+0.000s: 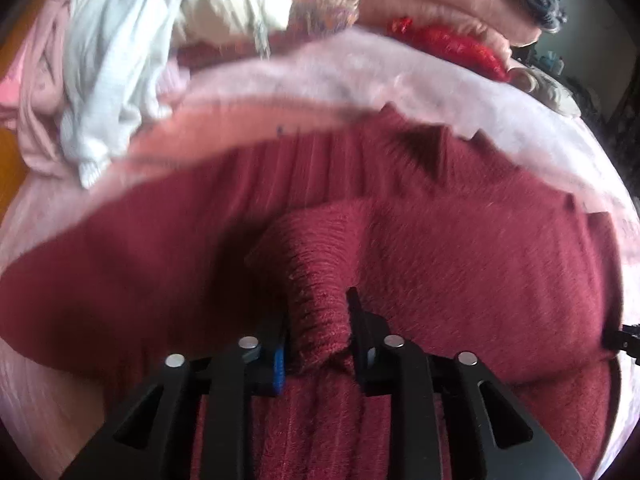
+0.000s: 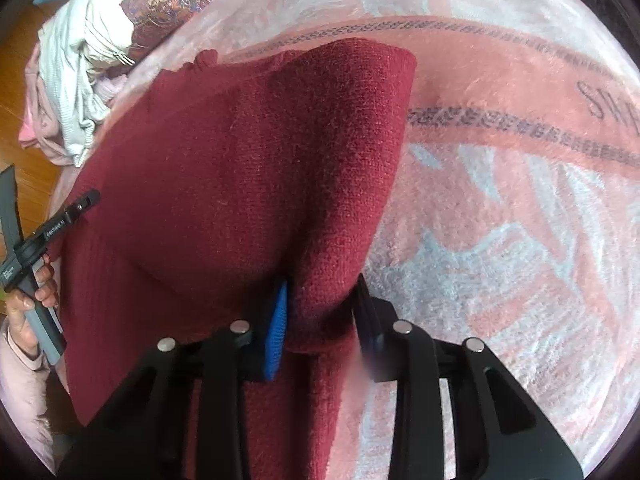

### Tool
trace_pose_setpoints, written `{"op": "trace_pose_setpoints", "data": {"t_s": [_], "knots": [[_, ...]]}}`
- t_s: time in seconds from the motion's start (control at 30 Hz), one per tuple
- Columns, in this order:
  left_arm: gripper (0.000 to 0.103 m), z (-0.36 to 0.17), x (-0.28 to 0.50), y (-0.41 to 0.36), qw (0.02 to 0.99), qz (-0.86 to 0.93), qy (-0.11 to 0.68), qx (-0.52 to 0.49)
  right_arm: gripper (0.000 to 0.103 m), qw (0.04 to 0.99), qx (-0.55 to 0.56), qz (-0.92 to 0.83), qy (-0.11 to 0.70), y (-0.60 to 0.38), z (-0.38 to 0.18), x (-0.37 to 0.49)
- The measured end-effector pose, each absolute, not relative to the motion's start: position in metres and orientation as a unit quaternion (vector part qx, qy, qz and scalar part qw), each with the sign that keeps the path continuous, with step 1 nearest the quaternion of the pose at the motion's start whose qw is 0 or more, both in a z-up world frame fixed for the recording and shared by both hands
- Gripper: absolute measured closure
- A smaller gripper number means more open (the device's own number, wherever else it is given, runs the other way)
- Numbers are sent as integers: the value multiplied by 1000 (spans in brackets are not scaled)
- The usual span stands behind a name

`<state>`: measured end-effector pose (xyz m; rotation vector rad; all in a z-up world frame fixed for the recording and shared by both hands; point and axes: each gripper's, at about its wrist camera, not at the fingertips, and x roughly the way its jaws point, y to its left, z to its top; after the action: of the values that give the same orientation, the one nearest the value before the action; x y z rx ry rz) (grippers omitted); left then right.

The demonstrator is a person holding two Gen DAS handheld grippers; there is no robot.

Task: Fold small clothes
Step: 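Fold the held sleeve across the sweater body and open the left gripper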

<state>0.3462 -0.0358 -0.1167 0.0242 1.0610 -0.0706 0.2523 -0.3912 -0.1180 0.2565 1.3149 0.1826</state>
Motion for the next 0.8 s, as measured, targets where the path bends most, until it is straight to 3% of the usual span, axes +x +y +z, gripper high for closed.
{"op": "trace_pose_setpoints", "data": {"t_s": [0.2,0.23,0.37,0.5,0.63,0.8], "knots": [[38,-72,343,7,877,-35,477,-39,67,821,64,75,562,-380,-72,239],[36,-61,340,17,884,-30,464,-44,67,828,63,82,551,-377,-64,239],[35,-52,328,28,880,-43,468,-72,67,827,93,133,538,-355,-49,246],[38,-79,327,14,845,-44,528,-68,66,814,81,144,557,-323,-67,257],[42,-95,322,17,819,-43,556,-130,66,800,66,144,578,-306,-87,265],[42,-96,331,9,819,-59,549,-156,67,794,73,134,588,-308,-100,267]]}}
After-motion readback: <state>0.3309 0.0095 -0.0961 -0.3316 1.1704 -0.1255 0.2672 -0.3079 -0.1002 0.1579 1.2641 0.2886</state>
